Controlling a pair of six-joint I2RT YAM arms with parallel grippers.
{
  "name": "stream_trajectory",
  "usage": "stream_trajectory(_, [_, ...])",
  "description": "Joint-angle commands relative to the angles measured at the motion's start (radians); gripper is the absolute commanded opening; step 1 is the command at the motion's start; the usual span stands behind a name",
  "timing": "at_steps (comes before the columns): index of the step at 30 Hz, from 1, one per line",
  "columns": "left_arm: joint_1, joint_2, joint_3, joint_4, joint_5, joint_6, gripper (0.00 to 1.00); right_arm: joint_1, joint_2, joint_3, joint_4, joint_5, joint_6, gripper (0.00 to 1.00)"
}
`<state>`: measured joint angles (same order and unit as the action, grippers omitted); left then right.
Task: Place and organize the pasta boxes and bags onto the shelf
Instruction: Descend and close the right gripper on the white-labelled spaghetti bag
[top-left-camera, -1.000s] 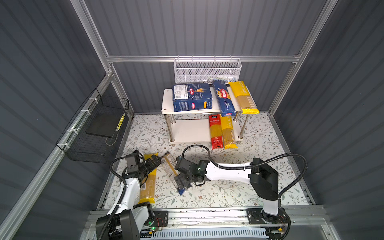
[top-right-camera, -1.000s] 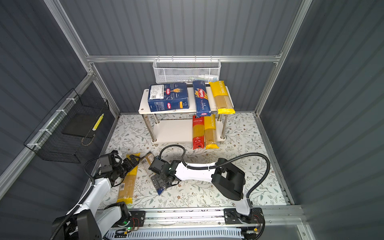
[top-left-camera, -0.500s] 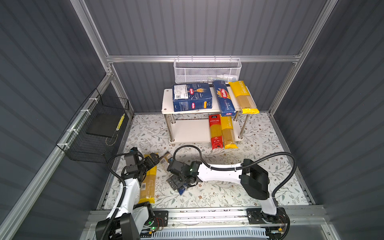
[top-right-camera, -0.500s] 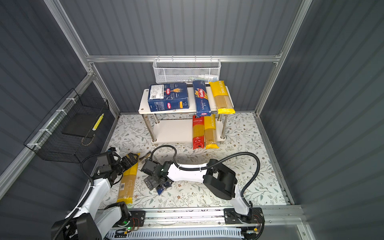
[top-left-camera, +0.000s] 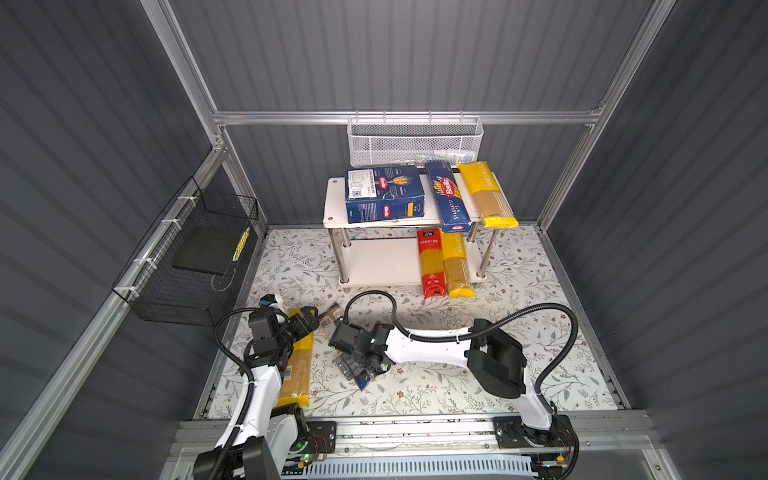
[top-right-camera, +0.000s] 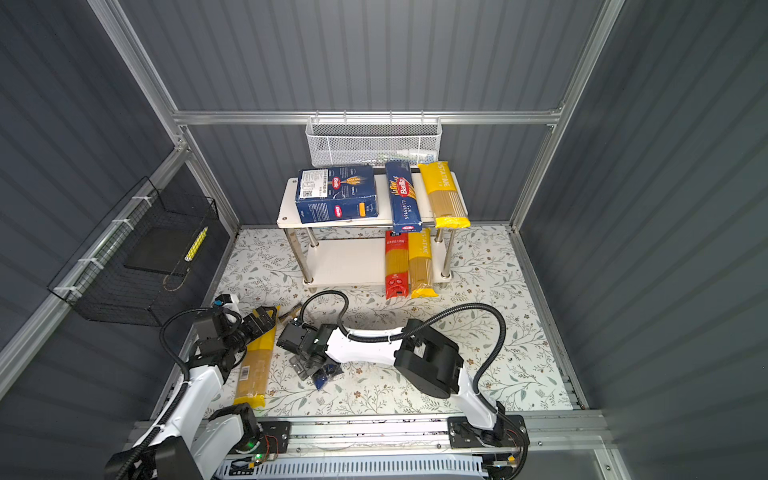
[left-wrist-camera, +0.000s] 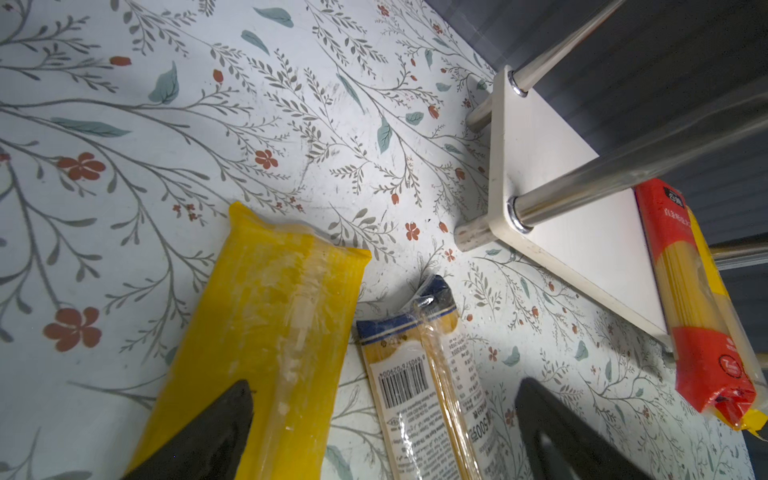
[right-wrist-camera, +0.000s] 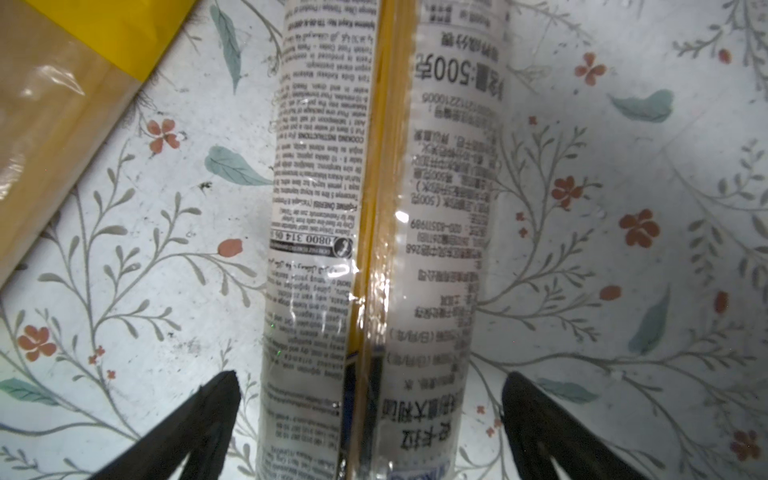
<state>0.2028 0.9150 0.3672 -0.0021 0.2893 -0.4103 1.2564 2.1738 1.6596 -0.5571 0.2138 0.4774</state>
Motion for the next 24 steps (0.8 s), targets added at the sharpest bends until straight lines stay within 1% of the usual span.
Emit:
stream_trajectory(1, [-0.001, -0.015, -0.023, 0.034, 0.014, 0.020, 1.00, 0.000, 0.033, 0.027, -0.016, -0.028, -0.011, 0.99])
stream_trajectory(4, [0.000, -0.020, -0.033, 0.045, 0.019, 0.018, 1.00, -0.001, 0.045, 0.041, -0.020, -0.014, -0.013, 0.99])
stream_trajectory(10, [0.000, -0.046, -0.046, 0.054, 0.025, 0.017, 1.00, -0.005, 0.085, 0.104, -0.118, 0.056, -0.014, 0.99])
stream_trajectory(14, [0.000, -0.058, -0.041, 0.024, 0.011, 0.016, 1.00, -0.007, 0.091, 0.105, -0.148, 0.081, -0.024, 0.99])
stream_trajectory(24, [0.000, -0.072, -0.045, 0.024, 0.010, 0.016, 1.00, -0.024, 0.137, 0.128, -0.153, 0.011, -0.066, 0.99])
